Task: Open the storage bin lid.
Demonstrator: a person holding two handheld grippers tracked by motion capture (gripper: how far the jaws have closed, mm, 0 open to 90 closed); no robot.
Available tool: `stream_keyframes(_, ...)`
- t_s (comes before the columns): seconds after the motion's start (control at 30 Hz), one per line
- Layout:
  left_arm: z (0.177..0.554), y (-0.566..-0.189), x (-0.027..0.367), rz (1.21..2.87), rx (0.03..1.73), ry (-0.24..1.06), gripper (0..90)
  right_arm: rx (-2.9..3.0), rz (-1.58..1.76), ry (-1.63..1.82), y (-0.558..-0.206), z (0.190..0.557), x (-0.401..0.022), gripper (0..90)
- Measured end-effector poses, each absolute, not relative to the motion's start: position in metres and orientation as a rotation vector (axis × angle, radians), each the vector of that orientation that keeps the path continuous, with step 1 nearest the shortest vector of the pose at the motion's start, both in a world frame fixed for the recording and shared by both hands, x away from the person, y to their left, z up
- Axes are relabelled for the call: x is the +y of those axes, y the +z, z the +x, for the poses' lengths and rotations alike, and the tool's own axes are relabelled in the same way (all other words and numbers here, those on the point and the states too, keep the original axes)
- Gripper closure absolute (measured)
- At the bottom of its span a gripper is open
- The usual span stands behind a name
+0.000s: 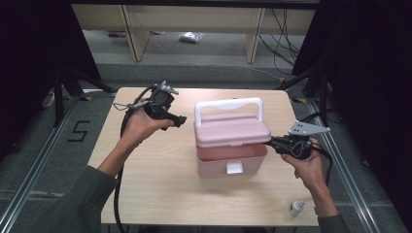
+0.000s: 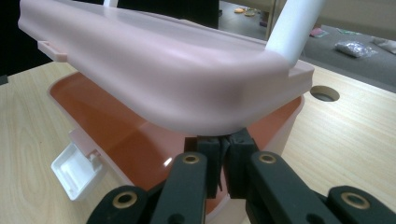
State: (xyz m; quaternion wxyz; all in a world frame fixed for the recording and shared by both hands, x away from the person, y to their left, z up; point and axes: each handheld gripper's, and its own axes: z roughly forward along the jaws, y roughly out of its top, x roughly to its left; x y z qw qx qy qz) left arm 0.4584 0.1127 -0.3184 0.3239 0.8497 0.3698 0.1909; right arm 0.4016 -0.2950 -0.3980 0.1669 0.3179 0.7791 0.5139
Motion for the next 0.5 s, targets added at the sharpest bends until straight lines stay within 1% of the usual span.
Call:
stream_keyframes(0.03,0.456,-0.328,0.114,2.216,0.978,0.481,27.8,2.222,0.902,1.458,-0.398,0.402,-0.295,87.7)
stream_keyframes(0.17,0.448,-0.344,0.114,2.184,1.003,0.450,27.7,2.222,0.872,1.448,-0.397,0.404,-0.297,87.6)
stream_keyframes(0.2,0.446,-0.347,0.114,2.200,0.996,0.443,27.8,2.232,0.872,1.444,-0.396,0.403,-0.297,87.6)
stream_keyframes(0.23,0.444,-0.352,0.113,2.171,1.011,0.420,27.7,2.230,0.875,1.442,-0.396,0.403,-0.297,87.6)
stream_keyframes(0.3,0.443,-0.355,0.114,2.187,1.001,0.413,27.7,2.236,0.881,1.442,-0.396,0.403,-0.297,87.6)
stream_keyframes(0.5,0.431,-0.369,0.111,2.140,1.009,0.372,26.7,2.208,0.880,1.454,-0.397,0.404,-0.296,87.6)
